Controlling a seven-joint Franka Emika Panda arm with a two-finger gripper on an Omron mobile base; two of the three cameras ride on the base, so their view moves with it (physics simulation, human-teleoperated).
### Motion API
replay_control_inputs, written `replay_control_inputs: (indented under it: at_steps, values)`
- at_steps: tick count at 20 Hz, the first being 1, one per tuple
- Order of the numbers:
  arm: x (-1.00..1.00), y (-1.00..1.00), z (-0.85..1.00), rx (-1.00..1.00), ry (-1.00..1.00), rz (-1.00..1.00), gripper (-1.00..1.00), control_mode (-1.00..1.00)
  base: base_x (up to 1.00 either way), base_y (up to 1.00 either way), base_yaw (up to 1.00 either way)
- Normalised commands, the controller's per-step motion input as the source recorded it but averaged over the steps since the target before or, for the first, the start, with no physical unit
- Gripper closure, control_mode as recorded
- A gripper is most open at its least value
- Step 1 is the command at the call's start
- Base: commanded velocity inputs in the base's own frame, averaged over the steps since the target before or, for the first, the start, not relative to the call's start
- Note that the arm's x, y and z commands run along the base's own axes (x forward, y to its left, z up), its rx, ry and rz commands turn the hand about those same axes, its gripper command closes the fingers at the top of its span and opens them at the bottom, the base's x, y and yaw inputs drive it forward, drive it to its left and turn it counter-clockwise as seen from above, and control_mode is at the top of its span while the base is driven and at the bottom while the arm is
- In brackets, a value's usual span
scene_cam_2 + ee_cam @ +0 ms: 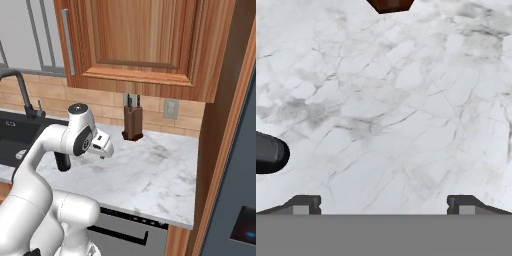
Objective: There is a wine glass and glass cup on the dining counter. Place the wine bottle next to the wine glass and the juice bottle next to the glass cup.
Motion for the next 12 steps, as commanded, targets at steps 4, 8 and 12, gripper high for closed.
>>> replay_control_inputs:
  at_steps: [4,8,12]
  values:
    - [0.00,0.00,0.00,0.00,0.00,0.00,-1.00,1.00,0.00,0.00,0.00]
    - [0.00,0.00,0.00,0.00,0.00,0.00,-1.00,1.00,0.00,0.00,0.00]
    - [0.00,0.00,0.00,0.00,0.00,0.00,-1.00,1.00,0.00,0.00,0.00]
